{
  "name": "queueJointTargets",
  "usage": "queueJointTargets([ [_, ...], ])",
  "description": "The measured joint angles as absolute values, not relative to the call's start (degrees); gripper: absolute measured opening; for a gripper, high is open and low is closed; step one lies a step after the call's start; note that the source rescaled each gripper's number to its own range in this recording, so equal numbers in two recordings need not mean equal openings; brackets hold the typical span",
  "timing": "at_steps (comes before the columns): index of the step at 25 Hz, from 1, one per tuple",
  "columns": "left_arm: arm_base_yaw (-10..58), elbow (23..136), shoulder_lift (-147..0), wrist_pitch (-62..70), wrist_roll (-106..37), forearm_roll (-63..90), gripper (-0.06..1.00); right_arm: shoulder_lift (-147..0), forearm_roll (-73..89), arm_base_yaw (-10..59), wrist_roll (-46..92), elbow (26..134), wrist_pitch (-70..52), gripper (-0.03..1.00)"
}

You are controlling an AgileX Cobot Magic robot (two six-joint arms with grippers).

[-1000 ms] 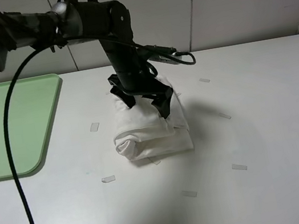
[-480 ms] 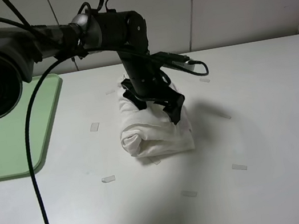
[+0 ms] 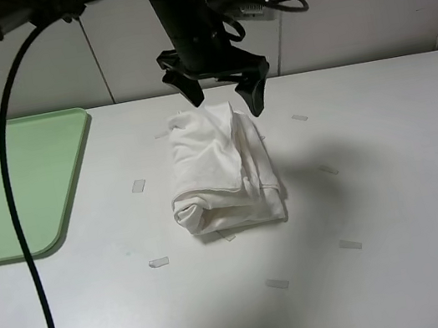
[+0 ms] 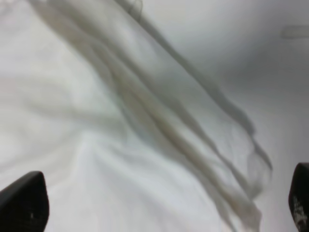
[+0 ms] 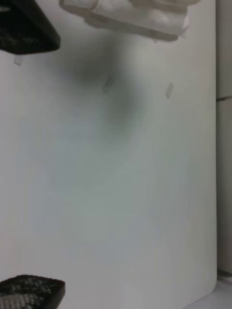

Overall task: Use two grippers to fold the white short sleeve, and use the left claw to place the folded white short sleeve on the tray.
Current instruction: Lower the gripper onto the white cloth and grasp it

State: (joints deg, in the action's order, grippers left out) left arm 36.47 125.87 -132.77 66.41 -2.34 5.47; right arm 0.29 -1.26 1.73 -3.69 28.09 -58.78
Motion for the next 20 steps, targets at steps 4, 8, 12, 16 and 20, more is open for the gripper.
queueJointTargets([
  [4,35.1,125.9,-132.0,66.6,-2.0,5.8,1.00,0.3,-1.2,1.7,-3.7,28.1,-58.8,1.00],
  [8,35.0,125.9,-131.4,66.6,-1.6,6.3,1.00,0.3,-1.2,1.7,-3.7,28.1,-58.8,1.00],
  [12,35.0,125.9,-129.7,66.6,-1.4,6.3,1.00,0.3,-1.2,1.7,-3.7,28.1,-58.8,1.00],
  [16,35.0,124.9,-127.9,66.6,-0.4,5.8,1.00,0.3,-1.2,1.7,-3.7,28.1,-58.8,1.00],
  [20,35.0,120.7,-125.3,66.6,0.9,4.5,1.00,0.3,-1.2,1.7,-3.7,28.1,-58.8,1.00],
])
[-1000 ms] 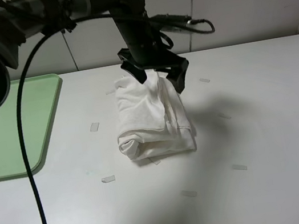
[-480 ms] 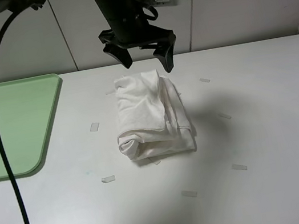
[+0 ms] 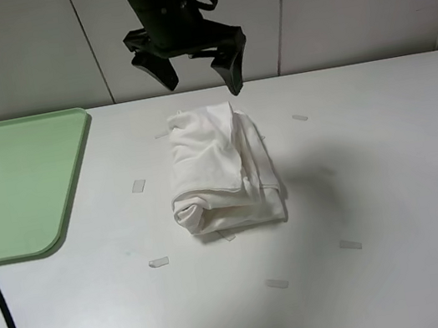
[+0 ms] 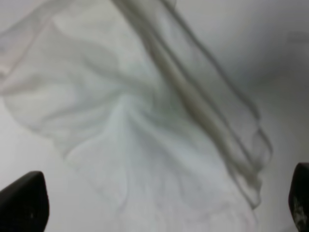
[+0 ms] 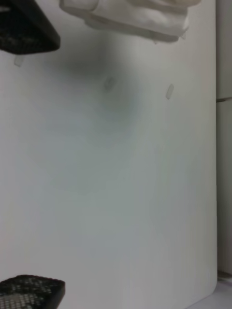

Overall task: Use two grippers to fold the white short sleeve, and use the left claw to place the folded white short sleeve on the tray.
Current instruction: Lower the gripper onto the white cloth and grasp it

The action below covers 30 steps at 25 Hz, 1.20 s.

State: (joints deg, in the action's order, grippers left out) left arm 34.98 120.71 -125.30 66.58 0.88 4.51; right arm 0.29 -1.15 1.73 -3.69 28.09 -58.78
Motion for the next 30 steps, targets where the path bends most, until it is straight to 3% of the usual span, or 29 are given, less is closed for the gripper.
queueJointTargets([
  [8,34.5,106.2,-118.4,65.3,1.7,4.0,1.00,0.3,-1.2,1.7,-3.7,28.1,-58.8,1.00],
  [19,33.6,84.9,-113.6,42.2,10.5,6.3,1.00,0.3,-1.2,1.7,-3.7,28.1,-58.8,1.00],
  [30,33.6,72.8,-113.7,27.8,22.7,6.5,1.00,0.3,-1.2,1.7,-3.7,28.1,-58.8,1.00],
])
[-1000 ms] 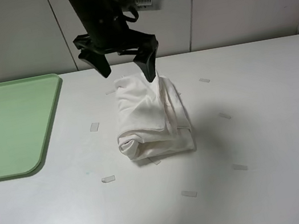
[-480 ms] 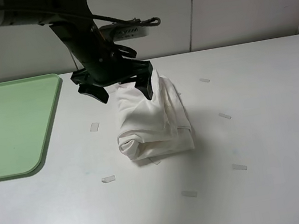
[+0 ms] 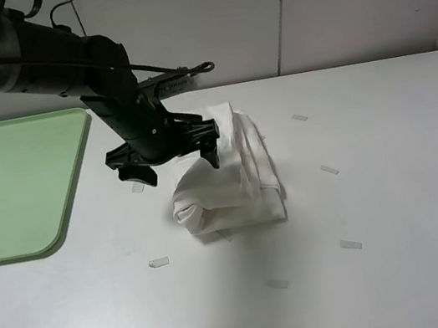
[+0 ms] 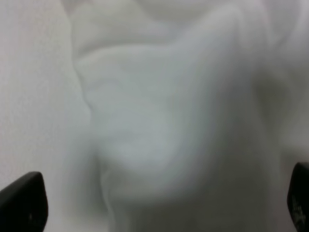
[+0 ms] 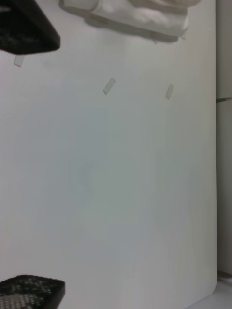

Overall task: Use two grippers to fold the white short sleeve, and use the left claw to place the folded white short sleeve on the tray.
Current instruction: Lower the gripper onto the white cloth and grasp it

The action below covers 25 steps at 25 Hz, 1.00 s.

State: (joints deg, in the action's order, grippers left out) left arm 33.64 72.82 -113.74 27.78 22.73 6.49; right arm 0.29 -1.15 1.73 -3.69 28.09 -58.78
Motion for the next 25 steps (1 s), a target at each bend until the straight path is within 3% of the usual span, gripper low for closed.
queueJointTargets([
  [19,35.6,72.3,-121.6,20.3,24.1,10.2,0.99,0.3,-1.2,1.7,-3.7,28.1,-58.8,1.00],
  [21,36.0,72.3,-121.7,19.7,24.1,10.2,0.94,0.3,-1.2,1.7,-3.7,28.1,-58.8,1.00],
  [22,36.1,72.3,-121.8,19.6,24.1,10.2,0.84,0.3,-1.2,1.7,-3.7,28.1,-58.8,1.00],
  [25,36.1,72.3,-121.8,19.7,24.1,10.1,0.65,0.3,-1.2,1.7,-3.7,28.1,-58.8,1.00],
])
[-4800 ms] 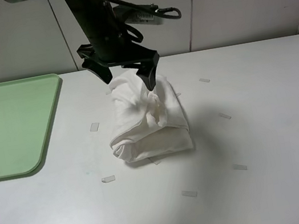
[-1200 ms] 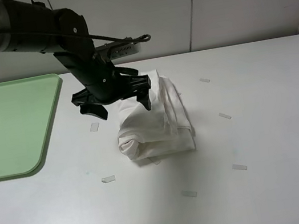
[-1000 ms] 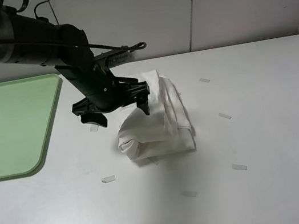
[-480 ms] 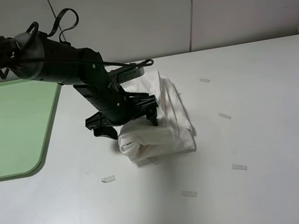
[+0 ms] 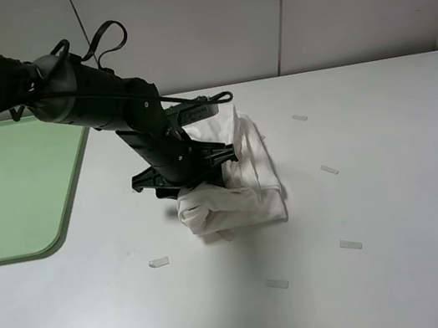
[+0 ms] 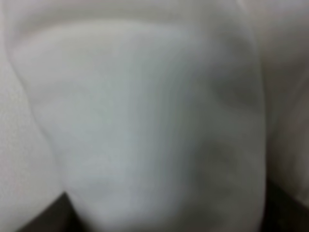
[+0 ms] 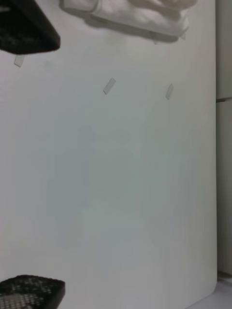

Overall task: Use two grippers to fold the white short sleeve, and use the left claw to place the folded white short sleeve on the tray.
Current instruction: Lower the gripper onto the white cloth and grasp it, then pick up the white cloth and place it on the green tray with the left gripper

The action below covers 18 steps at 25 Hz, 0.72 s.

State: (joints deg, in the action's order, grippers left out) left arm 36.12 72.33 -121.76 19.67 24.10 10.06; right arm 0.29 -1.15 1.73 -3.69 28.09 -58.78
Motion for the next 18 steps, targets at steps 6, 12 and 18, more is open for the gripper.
queueJointTargets([
  [6,36.1,72.3,-121.8,20.2,21.8,9.8,0.45,0.3,-1.2,1.7,-3.7,28.1,-58.8,1.00],
  [12,35.5,72.3,-121.8,22.1,17.5,9.9,0.26,0.3,-1.2,1.7,-3.7,28.1,-58.8,1.00],
  [18,33.8,72.4,-120.7,25.8,13.6,10.2,0.22,0.3,-1.2,1.7,-3.7,28.1,-58.8,1.00],
])
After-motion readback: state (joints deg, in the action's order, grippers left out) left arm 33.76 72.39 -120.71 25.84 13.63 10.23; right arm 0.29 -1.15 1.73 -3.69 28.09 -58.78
